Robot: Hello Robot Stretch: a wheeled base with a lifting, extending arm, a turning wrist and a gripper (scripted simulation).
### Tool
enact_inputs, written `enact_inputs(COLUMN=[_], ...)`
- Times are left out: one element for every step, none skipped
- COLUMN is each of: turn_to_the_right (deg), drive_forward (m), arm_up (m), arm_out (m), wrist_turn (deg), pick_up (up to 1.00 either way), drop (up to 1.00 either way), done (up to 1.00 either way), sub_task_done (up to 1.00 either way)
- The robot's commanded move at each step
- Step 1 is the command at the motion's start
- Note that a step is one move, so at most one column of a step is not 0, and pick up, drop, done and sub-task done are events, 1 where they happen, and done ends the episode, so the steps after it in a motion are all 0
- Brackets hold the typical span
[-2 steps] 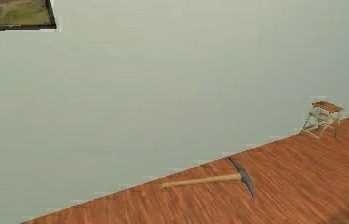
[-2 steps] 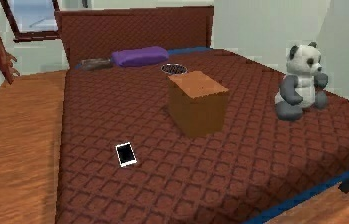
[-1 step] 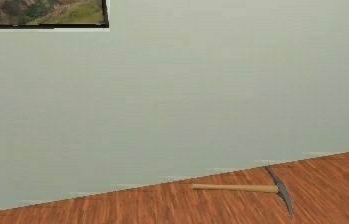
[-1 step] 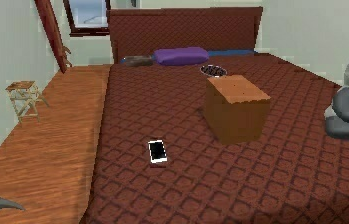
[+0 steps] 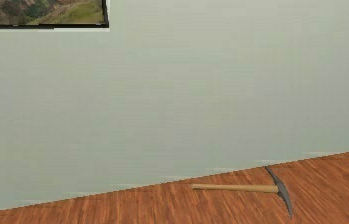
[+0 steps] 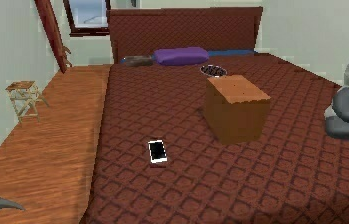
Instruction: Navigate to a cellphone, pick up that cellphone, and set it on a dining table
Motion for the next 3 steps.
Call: enact_inputs(turn_to_the_right=[0.0,0.0,0.0], drive_forward=[0.00,0.00,0.00], arm_up=[0.30,0.00,0.00], arm_out=[0.00,0.42,0.00], wrist_turn=[0.0,0.0,45.0], pick_up=[0.00,0.00,0.00], drop=[0.00,0.00,0.00], done=[0.00,0.00,0.00], sub_task_done=[0.00,0.00,0.00])
